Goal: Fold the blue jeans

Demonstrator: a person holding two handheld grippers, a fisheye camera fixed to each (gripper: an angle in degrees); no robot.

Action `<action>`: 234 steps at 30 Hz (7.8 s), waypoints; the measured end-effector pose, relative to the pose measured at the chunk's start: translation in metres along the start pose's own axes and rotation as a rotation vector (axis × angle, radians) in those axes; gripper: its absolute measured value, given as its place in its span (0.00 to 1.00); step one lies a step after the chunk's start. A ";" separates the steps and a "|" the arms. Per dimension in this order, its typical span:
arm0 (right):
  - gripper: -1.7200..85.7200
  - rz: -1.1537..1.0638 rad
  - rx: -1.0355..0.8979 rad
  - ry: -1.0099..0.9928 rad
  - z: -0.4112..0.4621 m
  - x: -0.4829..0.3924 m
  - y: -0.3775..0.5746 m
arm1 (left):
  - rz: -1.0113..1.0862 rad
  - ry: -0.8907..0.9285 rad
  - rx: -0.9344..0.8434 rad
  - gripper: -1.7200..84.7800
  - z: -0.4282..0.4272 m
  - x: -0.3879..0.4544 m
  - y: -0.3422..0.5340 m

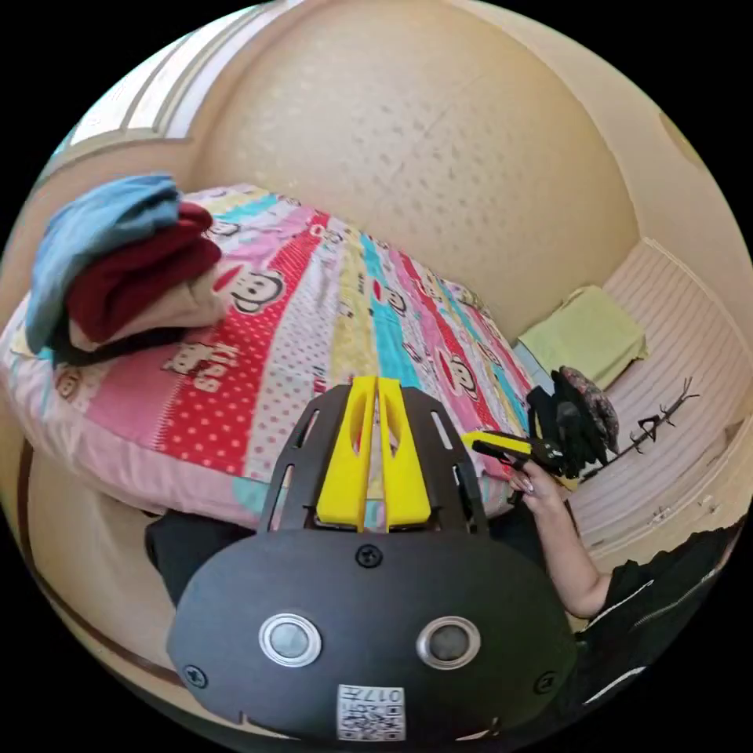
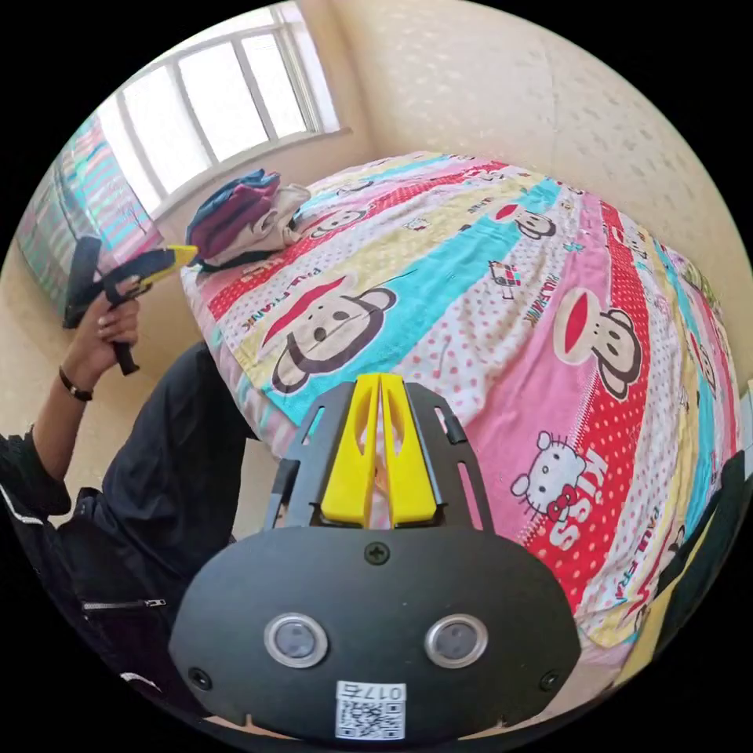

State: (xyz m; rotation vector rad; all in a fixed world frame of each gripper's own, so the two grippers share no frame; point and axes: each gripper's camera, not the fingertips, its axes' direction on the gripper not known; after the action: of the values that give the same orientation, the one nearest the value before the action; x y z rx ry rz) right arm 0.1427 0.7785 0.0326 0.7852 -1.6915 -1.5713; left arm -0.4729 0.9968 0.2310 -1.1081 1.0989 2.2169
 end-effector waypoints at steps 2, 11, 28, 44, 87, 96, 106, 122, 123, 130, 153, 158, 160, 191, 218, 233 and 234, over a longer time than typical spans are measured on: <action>0.02 -0.009 -0.037 -0.022 0.017 -0.007 0.004 | 0.069 -0.173 0.174 0.09 -0.059 -0.012 -0.014; 0.03 0.240 0.131 -0.308 0.002 0.034 0.095 | 0.242 -0.655 0.086 0.20 -0.072 -0.090 -0.113; 0.12 -0.330 0.439 -0.475 -0.067 -0.102 -0.145 | -0.234 -0.314 0.370 0.09 -0.141 -0.142 -0.104; 0.03 -0.028 0.287 -0.990 0.028 -0.061 -0.166 | -0.116 0.162 0.319 0.07 -0.150 -0.047 -0.001; 0.15 0.145 0.680 -0.060 -0.255 0.122 0.221 | 0.374 0.573 -0.519 0.08 0.191 0.354 0.065; 0.10 0.013 0.547 -0.030 -0.195 0.032 0.126 | 0.166 0.969 -0.345 0.09 0.128 0.245 0.060; 0.08 -0.232 0.109 0.007 -0.052 -0.082 -0.014 | -0.239 0.523 0.085 0.11 0.025 0.029 0.006; 0.02 -0.394 -0.068 0.483 0.075 -0.207 -0.080 | -0.352 0.486 0.081 0.12 -0.002 -0.025 -0.035; 0.02 -0.408 -0.054 0.455 0.075 -0.212 -0.080 | -0.350 0.489 0.080 0.12 -0.003 -0.025 -0.036; 0.02 -0.421 -0.144 0.572 0.111 -0.217 -0.088 | -0.380 0.534 0.041 0.12 -0.007 -0.042 -0.048; 0.03 -0.369 -0.141 0.504 0.121 -0.216 -0.093 | -0.899 1.011 -0.049 0.01 0.027 -0.137 -0.036; 0.03 -0.345 -0.138 0.521 0.121 -0.220 -0.095 | -0.879 0.990 -0.060 0.01 0.015 -0.142 -0.046; 0.04 -0.351 -0.084 0.508 0.111 -0.226 -0.094 | -0.879 0.985 -0.061 0.01 0.012 -0.143 -0.048; 0.06 -0.138 0.106 0.592 -0.021 -0.147 -0.059 | -0.770 1.010 -0.107 0.08 -0.003 -0.108 -0.040; 0.06 -0.120 0.461 -0.017 -0.226 0.000 0.079 | -0.244 1.047 -0.089 0.21 -0.009 -0.009 -0.019; 0.06 -0.264 0.111 -0.279 -0.131 0.022 0.088 | -0.436 1.074 -0.106 0.21 0.017 -0.057 -0.002; 0.06 -0.234 0.200 -0.323 -0.147 0.034 0.090 | -0.438 1.077 -0.096 0.21 0.017 -0.059 -0.002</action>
State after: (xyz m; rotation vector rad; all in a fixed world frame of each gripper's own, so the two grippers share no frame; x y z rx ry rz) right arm 0.2447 0.6728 0.1299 0.8925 -2.0767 -1.7819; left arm -0.4445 1.0100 0.2834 -2.4223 0.9340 1.2759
